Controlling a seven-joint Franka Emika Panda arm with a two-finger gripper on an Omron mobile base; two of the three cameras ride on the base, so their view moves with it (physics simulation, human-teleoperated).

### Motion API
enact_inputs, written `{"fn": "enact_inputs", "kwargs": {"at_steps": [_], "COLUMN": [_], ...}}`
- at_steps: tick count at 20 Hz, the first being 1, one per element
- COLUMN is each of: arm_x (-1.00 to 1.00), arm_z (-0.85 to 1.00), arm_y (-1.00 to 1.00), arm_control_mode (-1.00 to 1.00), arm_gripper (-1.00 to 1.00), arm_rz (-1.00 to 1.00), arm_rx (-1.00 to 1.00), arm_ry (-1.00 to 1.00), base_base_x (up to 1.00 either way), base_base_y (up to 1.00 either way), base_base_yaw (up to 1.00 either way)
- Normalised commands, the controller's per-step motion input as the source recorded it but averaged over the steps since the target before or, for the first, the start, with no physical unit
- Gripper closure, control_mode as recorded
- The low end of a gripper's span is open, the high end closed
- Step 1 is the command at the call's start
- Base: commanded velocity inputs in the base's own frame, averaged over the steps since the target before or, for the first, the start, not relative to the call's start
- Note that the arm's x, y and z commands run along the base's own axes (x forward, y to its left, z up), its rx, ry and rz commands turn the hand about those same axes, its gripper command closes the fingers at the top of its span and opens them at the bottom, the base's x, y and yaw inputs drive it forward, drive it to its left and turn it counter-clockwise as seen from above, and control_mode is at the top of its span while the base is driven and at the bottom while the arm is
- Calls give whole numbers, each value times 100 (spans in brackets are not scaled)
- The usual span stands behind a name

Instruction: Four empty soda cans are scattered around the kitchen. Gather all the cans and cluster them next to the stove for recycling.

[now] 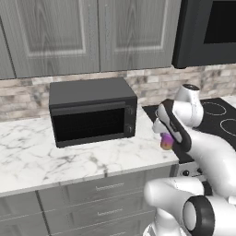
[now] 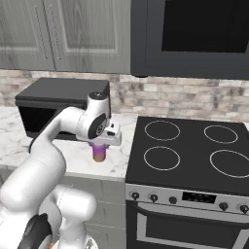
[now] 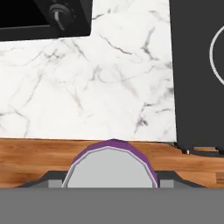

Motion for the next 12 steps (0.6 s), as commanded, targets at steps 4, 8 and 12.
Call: {"fn": "enact_inputs", "kwargs": {"at_steps": [4, 8, 12], "arm_x": [-78, -79, -87], "arm_z": [45, 33, 22], "arm_y": [0, 0, 0], "arm_control_mode": [-100, -100, -100], "arm_gripper": [100, 100, 100], "arm_rz": [0, -2, -2], "arm_rx": [0, 0, 0], "arm_ry": [0, 0, 0], "base_base_x": [0, 0, 0], "base_base_y": [0, 0, 0], "base_base_yaw": [0, 0, 0]}}
